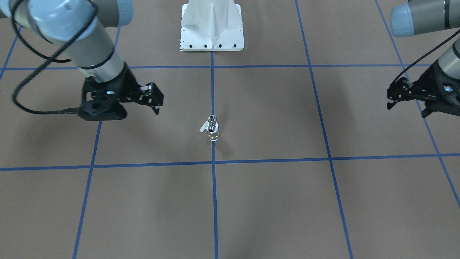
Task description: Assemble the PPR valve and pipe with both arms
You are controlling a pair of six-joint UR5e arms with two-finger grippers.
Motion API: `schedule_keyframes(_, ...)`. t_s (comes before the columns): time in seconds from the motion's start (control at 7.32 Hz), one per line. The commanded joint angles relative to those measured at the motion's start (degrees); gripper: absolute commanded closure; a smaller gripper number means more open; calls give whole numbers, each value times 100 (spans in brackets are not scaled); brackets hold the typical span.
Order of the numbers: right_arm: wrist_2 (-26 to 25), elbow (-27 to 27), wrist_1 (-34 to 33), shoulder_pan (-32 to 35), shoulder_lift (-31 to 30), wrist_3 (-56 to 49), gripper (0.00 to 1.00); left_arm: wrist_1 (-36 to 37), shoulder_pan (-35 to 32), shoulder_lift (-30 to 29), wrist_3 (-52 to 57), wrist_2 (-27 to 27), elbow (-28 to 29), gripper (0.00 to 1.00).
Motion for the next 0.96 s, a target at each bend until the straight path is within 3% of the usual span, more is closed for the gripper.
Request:
schedule_keyframes(0.0, 462, 140, -43, 1099, -1172, -2063, 0, -51, -625, 382, 998, -96, 426, 0)
schedule_keyframes(0.41, 454, -326, -62, 2445, -2684, -5292, 0, -1750, -1284, 1497, 1027, -405, 1067, 0)
schedule_keyframes(0.68, 419, -361, 18, 2868, -3259, -5582, 0, -2012, -1505, 1615, 992, -405, 1140, 0)
schedule_keyframes(0.82, 323, -579, 35, 2869, -3087, -5626, 0, -2099, -1828, 1929, 1036, -553, 1113, 0)
